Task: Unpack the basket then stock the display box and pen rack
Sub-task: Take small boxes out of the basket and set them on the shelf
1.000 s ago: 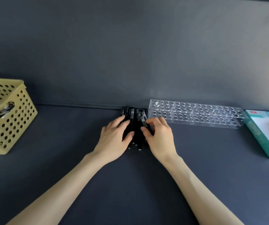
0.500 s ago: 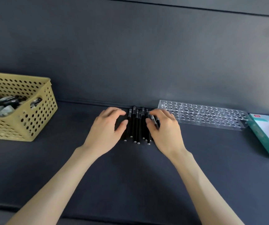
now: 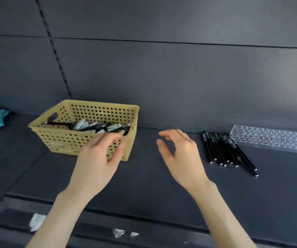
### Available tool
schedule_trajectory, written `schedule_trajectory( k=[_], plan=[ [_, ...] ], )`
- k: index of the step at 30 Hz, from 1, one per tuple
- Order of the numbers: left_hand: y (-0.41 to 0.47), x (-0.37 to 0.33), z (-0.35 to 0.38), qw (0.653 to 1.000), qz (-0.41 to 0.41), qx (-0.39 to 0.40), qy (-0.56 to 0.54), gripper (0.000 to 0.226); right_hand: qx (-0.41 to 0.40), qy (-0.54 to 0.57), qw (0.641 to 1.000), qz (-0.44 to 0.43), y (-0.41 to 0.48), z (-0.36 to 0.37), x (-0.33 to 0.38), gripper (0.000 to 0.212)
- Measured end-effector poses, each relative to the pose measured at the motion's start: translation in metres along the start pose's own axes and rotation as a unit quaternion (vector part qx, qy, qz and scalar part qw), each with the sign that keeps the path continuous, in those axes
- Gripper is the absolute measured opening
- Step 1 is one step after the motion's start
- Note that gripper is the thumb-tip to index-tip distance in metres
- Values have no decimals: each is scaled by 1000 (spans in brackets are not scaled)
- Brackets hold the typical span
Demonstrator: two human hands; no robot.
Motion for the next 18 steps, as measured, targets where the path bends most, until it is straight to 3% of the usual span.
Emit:
schedule_trajectory(
  k=[12,18],
  plan=[
    [28,130,-51,1000,-6,10,-27,20,47,-12,998,-27,48,115,80,23],
    [74,182,-17,989,-32,139,-31,20,109,-49,992,-38,100,152,67,22]
  ],
)
Point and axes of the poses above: each hand's wrist, its own y-axis towards the middle knuckle, its own z-axis out of the palm, x = y × z, the point moved 6 cm from there along y, towards the middle knuckle, and after that the axes turned 7 degrees about y, right-handed, at the moved point
